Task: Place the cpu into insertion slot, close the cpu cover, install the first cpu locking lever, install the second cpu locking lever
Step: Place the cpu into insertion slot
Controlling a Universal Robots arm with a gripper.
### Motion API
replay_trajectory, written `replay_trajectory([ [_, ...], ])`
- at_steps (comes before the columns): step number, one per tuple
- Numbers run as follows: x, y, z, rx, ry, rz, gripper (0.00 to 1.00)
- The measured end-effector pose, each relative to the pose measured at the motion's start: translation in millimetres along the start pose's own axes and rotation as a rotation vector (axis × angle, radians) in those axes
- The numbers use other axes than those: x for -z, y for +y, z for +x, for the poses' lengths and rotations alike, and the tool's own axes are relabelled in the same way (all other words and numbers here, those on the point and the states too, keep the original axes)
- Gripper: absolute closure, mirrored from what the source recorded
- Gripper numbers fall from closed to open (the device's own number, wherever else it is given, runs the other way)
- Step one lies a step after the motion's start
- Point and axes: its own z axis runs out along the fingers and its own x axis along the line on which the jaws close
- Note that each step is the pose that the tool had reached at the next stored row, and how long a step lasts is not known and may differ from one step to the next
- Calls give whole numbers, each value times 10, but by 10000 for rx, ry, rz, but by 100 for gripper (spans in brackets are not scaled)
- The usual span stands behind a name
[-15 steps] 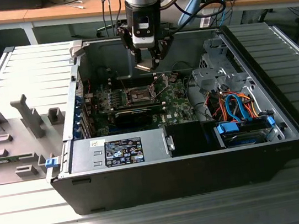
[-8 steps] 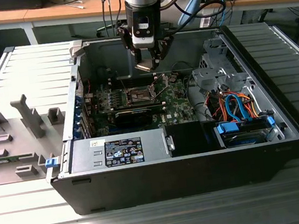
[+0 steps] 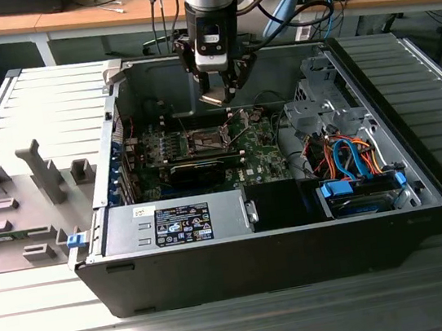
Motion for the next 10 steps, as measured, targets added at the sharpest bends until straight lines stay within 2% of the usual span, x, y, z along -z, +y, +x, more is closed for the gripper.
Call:
replay_trajectory([
  [10, -2, 0, 0, -104, -9, -2, 46],
])
